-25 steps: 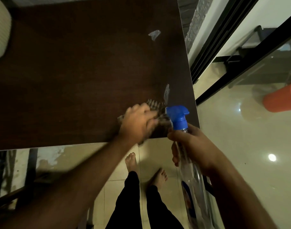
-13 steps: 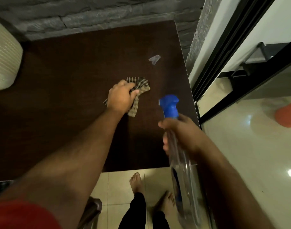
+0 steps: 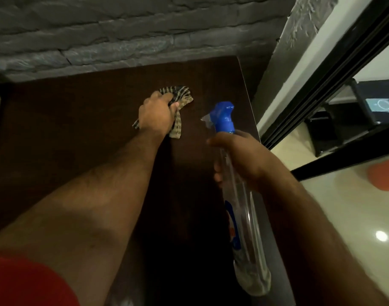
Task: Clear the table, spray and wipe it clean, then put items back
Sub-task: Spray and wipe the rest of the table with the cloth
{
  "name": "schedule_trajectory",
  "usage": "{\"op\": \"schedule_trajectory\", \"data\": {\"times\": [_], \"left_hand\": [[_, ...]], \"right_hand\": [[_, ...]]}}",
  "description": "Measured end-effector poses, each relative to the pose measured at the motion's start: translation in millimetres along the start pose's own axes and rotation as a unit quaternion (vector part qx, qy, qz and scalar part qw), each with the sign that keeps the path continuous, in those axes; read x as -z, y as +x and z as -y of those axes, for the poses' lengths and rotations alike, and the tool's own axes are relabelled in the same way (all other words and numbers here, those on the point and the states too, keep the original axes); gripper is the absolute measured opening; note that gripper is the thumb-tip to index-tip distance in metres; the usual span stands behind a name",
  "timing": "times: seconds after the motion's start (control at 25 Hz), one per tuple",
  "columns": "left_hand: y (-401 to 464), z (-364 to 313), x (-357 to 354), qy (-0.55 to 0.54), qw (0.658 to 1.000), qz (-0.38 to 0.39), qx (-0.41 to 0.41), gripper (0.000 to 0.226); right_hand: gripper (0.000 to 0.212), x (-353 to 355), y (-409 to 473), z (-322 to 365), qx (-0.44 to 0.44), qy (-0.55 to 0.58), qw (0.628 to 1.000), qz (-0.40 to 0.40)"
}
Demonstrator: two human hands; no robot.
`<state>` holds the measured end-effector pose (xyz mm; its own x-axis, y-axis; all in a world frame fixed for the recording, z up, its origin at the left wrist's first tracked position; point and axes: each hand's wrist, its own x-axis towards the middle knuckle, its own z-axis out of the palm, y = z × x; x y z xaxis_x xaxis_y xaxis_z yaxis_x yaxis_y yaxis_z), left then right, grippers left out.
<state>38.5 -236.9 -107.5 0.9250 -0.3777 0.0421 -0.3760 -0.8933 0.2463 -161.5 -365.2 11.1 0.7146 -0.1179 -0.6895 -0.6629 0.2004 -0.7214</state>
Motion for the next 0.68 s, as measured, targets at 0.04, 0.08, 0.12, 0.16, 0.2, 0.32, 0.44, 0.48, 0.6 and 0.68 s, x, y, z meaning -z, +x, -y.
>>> {"op": "schedule_trajectory", "data": {"times": [0.04,0.08,0.12,0.16,0.2,0.32,0.44,0.48,0.6,0.68], "left_hand": [[18,0,-1,-0.001,1.0,0.001,-0.006,0.034],[36,-1,-3,-0.005,1.0,0.002,-0.012,0.033],[53,-3,-5,-0.008,1.0,0.002,-0.017,0.032],[68,-5,-6,-0.01,1.0,-0.001,-0.023,0.031],[81,-8,-7,-0.009,1.0,-0.005,-0.029,0.03],[103,-12,-12,-0.002,0.999,0.001,-0.044,0.032],[118,-16,-15,0.001,0.999,0.007,-0.05,0.035],[122,-17,-15,0.004,0.999,0.007,-0.048,0.036],[126,-20,-18,0.024,0.999,-0.008,-0.046,0.035],[125,-21,-17,0.024,0.998,-0.014,-0.05,0.034]], "right_hand": [[0.036,-1,12,10,-0.004,0.003,1.0,-0.008],[0.036,-1,23,21,-0.004,0.007,1.0,-0.016],[0.034,-1,33,32,0.0,0.012,1.0,-0.022],[0.03,0,42,44,0.008,0.015,0.999,-0.03],[0.025,2,52,55,0.019,0.014,0.999,-0.039],[0.013,15,73,87,0.044,-0.003,0.994,-0.1],[0.022,33,85,108,0.038,0.007,0.991,-0.125],[0.024,38,86,111,0.033,0.015,0.991,-0.128],[0.021,54,87,109,0.012,0.018,0.99,-0.136],[0.028,61,83,103,-0.002,0.008,0.99,-0.144]]}}
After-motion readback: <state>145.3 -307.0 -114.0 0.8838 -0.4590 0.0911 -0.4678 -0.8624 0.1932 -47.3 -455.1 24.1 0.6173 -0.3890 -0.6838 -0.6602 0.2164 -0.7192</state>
